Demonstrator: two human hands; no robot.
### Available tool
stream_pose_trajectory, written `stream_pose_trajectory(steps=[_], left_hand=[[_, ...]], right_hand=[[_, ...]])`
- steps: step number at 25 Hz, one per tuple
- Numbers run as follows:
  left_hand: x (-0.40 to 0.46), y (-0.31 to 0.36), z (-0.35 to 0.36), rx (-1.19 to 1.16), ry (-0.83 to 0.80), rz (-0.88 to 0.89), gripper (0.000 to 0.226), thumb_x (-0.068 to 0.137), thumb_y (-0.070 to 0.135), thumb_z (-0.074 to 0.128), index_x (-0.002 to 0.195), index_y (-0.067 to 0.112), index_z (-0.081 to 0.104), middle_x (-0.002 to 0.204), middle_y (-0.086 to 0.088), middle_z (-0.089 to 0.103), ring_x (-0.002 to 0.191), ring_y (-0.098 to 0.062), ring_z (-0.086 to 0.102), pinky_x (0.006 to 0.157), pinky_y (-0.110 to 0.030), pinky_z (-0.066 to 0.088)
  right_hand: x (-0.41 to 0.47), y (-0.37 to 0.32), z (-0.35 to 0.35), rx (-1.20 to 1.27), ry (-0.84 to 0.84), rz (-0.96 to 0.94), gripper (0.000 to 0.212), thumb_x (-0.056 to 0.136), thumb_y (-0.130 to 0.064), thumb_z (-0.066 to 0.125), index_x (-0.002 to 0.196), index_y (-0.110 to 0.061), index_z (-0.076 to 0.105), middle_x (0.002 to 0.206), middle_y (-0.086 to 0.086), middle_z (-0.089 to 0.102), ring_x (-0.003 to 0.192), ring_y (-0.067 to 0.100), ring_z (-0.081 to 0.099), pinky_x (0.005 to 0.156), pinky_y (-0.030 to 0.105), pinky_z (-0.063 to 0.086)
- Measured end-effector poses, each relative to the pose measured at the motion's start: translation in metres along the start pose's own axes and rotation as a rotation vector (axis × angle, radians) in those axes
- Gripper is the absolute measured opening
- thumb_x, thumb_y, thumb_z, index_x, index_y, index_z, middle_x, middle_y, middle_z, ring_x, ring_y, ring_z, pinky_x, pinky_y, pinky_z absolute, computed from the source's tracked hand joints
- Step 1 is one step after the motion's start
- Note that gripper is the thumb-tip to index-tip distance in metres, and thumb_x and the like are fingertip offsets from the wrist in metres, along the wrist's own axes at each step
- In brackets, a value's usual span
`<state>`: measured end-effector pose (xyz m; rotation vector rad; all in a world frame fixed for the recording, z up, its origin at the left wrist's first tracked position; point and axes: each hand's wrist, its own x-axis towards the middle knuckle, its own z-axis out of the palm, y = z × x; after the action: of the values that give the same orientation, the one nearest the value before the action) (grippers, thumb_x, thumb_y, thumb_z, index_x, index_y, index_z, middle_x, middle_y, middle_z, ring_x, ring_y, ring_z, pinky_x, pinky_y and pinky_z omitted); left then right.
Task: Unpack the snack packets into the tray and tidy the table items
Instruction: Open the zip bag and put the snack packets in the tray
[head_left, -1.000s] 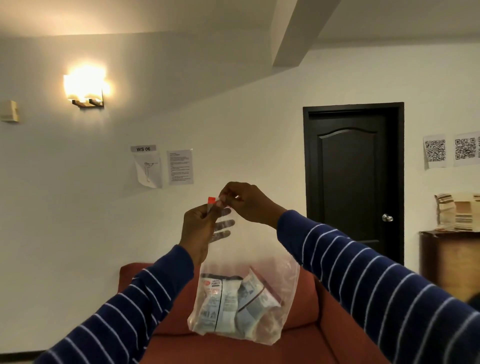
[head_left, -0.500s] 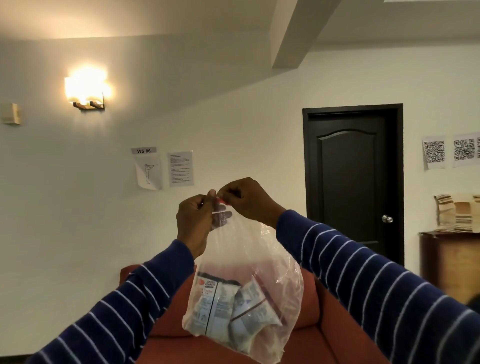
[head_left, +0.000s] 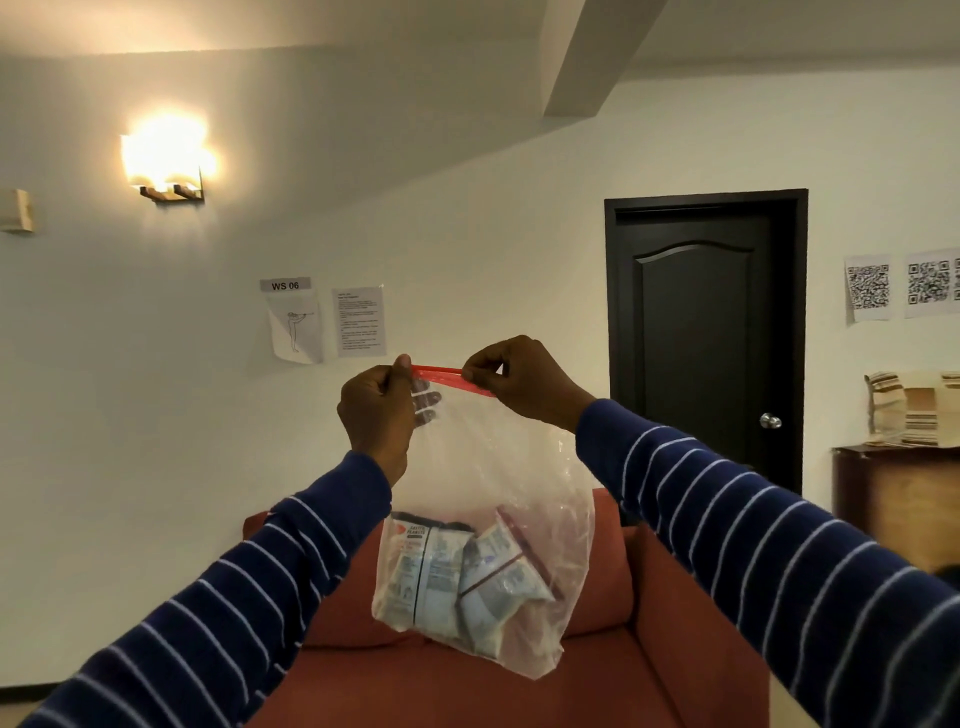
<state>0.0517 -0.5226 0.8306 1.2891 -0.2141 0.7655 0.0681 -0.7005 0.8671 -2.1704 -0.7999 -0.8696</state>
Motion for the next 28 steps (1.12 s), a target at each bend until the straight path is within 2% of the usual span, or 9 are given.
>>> stream_pose_trajectory(steps=[5,9,13,16,20,22,24,26,28], left_hand=[[0.013,0.001,-0.016,-0.047,0.030,-0.072,0.020,0.101,0.025,0.059,0.087,0.015,0.070,0.094,-0.010,0.076,0.071,-0.019,0.078,0.054,-0.028,0.061],[0.017,0.001,-0.024,-0.053,0.039,-0.090,0.019,0.101,0.025,0.059,0.097,0.011,0.071,0.097,-0.011,0.076,0.077,-0.022,0.078,0.062,-0.037,0.065],[0.022,0.003,-0.039,-0.039,0.079,-0.078,0.021,0.100,0.028,0.060,0.096,0.012,0.073,0.088,-0.008,0.077,0.077,-0.020,0.078,0.065,-0.038,0.064],[0.017,0.000,-0.041,0.004,0.051,-0.069,0.021,0.100,0.032,0.059,0.099,0.014,0.072,0.091,-0.005,0.077,0.080,-0.017,0.078,0.067,-0.036,0.063],[0.006,-0.007,-0.038,-0.037,-0.003,-0.155,0.023,0.101,0.031,0.057,0.093,0.014,0.069,0.093,-0.007,0.076,0.083,-0.019,0.077,0.070,-0.037,0.062],[0.001,-0.009,-0.035,-0.054,-0.043,-0.177,0.024,0.101,0.030,0.056,0.089,0.014,0.068,0.091,-0.007,0.076,0.083,-0.020,0.077,0.072,-0.038,0.063],[-0.006,-0.013,-0.030,-0.055,-0.082,-0.186,0.024,0.101,0.030,0.056,0.088,0.013,0.068,0.090,-0.006,0.076,0.083,-0.020,0.077,0.071,-0.037,0.063],[-0.012,-0.016,-0.023,-0.044,-0.105,-0.190,0.024,0.101,0.030,0.057,0.088,0.013,0.068,0.089,-0.007,0.076,0.081,-0.020,0.077,0.068,-0.035,0.062],[-0.017,-0.019,-0.021,-0.049,-0.104,-0.194,0.024,0.100,0.031,0.058,0.087,0.013,0.068,0.088,-0.007,0.076,0.079,-0.019,0.077,0.065,-0.032,0.062]], right_hand=[[-0.015,0.035,-0.019,-0.059,-0.060,0.103,0.016,0.096,-0.019,0.061,0.103,-0.013,0.073,0.095,-0.005,0.070,0.088,0.011,0.064,0.081,0.021,0.050],[-0.026,0.054,-0.023,-0.093,-0.109,0.169,0.011,0.098,-0.018,0.058,0.099,-0.020,0.068,0.094,-0.011,0.064,0.086,0.007,0.060,0.073,0.013,0.045],[-0.038,0.068,-0.039,-0.110,-0.118,0.204,0.022,0.100,-0.013,0.051,0.089,-0.029,0.061,0.086,-0.015,0.064,0.080,0.003,0.064,0.065,0.009,0.045],[-0.043,0.075,-0.043,-0.156,-0.183,0.203,0.022,0.098,-0.014,0.054,0.088,-0.031,0.062,0.084,-0.011,0.067,0.080,0.005,0.066,0.073,0.016,0.051],[-0.041,0.074,-0.039,-0.135,-0.217,0.262,0.005,0.094,-0.028,0.064,0.090,-0.031,0.065,0.089,-0.012,0.069,0.084,0.010,0.068,0.084,0.032,0.058],[-0.036,0.060,-0.032,-0.035,-0.254,0.265,0.007,0.095,-0.030,0.061,0.097,-0.036,0.065,0.094,-0.014,0.069,0.089,0.008,0.068,0.087,0.032,0.057],[-0.029,0.043,-0.020,0.035,-0.300,0.228,0.020,0.100,-0.026,0.055,0.113,-0.028,0.069,0.102,-0.010,0.071,0.093,0.009,0.070,0.092,0.031,0.055],[-0.027,0.029,-0.009,0.064,-0.351,0.174,0.025,0.101,-0.024,0.052,0.117,-0.020,0.072,0.106,-0.006,0.075,0.091,0.011,0.071,0.088,0.026,0.056],[-0.028,0.021,-0.002,0.124,-0.432,0.174,0.023,0.101,-0.026,0.053,0.108,-0.022,0.075,0.096,-0.007,0.078,0.084,0.010,0.073,0.073,0.020,0.058]])
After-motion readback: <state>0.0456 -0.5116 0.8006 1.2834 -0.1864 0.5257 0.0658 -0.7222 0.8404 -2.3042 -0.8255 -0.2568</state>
